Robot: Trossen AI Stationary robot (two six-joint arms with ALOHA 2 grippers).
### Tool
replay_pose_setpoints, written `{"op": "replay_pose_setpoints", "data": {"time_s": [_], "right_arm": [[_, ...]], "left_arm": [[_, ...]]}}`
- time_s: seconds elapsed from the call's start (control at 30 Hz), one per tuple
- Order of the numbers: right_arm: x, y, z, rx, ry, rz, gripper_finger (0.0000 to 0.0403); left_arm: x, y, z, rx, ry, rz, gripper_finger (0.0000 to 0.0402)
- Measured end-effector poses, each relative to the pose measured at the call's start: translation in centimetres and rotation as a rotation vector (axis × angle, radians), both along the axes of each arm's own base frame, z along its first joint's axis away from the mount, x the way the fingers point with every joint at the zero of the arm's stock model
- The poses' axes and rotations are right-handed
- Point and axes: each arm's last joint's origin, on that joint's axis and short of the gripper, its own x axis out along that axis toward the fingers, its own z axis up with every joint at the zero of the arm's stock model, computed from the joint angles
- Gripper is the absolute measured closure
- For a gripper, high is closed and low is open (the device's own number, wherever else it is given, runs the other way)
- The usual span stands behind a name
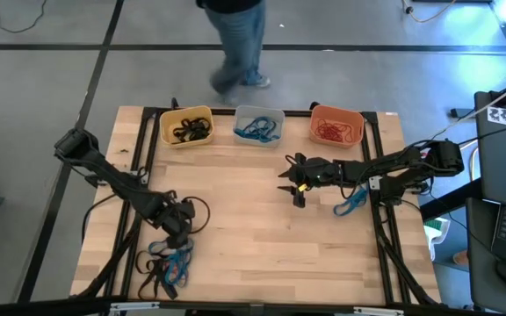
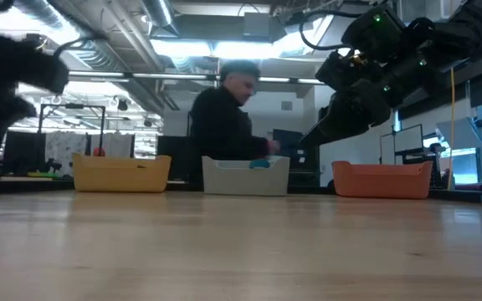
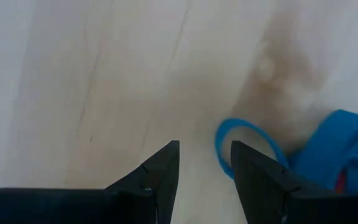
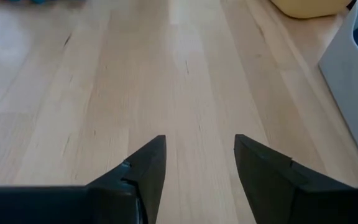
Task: Sort rubber bands into baskets
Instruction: Put the blue rubber band into the grey bin
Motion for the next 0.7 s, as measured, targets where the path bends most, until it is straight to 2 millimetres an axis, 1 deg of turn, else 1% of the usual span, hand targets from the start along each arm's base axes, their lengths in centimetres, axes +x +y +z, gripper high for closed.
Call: {"op": "replay_pose_setpoints", "data": {"time_s": [0.2, 0.33, 0.43, 0.6, 0.63, 0.7], "right_arm": [[0.0, 0.0, 0.0, 0.015, 0.001, -0.009, 0.0212], [0.0, 0.0, 0.0, 0.021, 0.0, -0.013, 0.0212], [0.0, 0.0, 0.0, 0.021, 0.0, -0.013, 0.0212], [0.0, 0.0, 0.0, 0.021, 0.0, -0.013, 0.0212], [0.0, 0.0, 0.0, 0.021, 0.0, -0.013, 0.0212], [0.0, 0.0, 0.0, 0.021, 0.0, -0.013, 0.0212]], "left_arm": [[-0.6, 0.2, -2.3, -0.07, -0.027, -0.003, 0.026], [-0.9, 0.5, -2.8, -0.065, -0.027, -0.016, 0.027], [-0.9, 0.5, -2.8, -0.059, -0.027, -0.039, 0.0304], [-0.3, 0.7, -2.8, -0.056, -0.056, -0.101, 0.0382], [-0.1, 0.8, -2.7, -0.052, -0.066, -0.112, 0.0391], [0.6, 0.9, -2.3, -0.026, -0.109, -0.122, 0.0394]]}}
